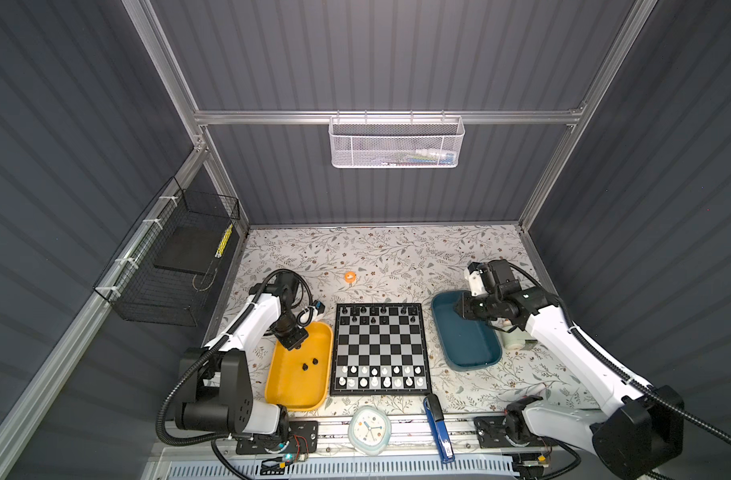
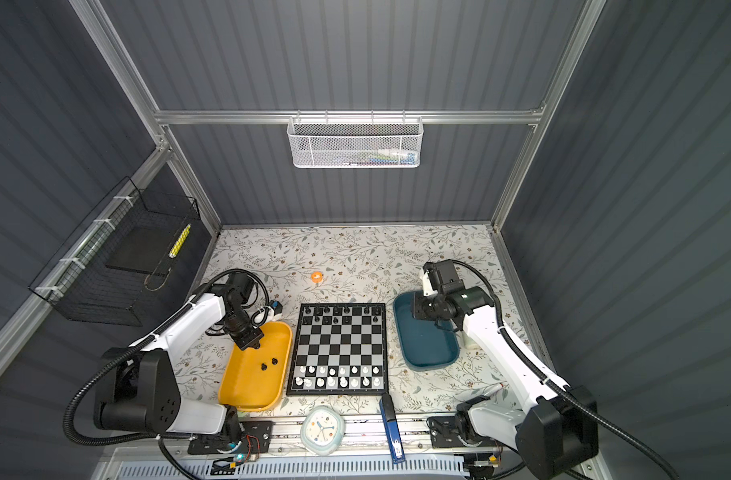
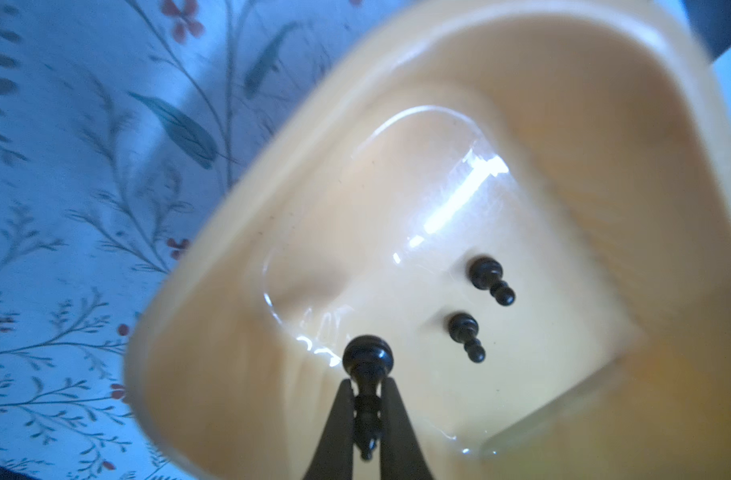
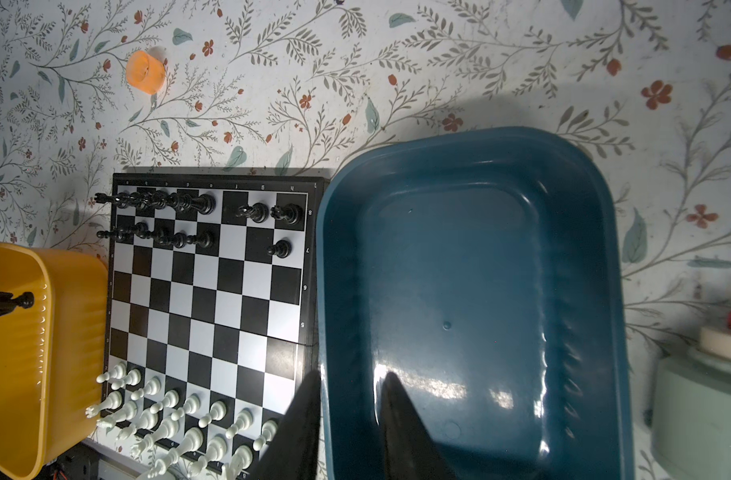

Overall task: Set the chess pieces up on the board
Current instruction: 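Lift the black pawn and carry it with the left gripper over the board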

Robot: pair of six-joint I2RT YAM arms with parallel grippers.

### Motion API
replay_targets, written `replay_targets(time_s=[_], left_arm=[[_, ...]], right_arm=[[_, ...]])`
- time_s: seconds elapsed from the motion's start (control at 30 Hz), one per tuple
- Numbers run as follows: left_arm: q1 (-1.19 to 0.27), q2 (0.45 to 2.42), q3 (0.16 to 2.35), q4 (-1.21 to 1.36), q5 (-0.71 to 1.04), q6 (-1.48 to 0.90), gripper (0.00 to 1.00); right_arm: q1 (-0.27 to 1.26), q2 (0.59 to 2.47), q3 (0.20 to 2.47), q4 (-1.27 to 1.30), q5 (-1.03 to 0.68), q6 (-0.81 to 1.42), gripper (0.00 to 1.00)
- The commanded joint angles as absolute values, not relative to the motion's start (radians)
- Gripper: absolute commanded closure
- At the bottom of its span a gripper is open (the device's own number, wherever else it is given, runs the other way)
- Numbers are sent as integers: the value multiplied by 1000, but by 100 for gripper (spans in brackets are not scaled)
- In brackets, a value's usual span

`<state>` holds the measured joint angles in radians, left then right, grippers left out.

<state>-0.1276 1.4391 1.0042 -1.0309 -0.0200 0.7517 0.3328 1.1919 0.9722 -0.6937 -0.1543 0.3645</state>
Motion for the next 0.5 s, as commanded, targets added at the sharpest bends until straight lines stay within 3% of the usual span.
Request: replay_targets(time_s=[0.0,0.47], left_arm=[[-142,1466,1093,-1104,-24,769,89],[-306,1656,1533,-1218,-20,709,89]], right_arm=[[331,1189,969,-680,-163,355,71],[331,1174,940,-668,-155,353,71]])
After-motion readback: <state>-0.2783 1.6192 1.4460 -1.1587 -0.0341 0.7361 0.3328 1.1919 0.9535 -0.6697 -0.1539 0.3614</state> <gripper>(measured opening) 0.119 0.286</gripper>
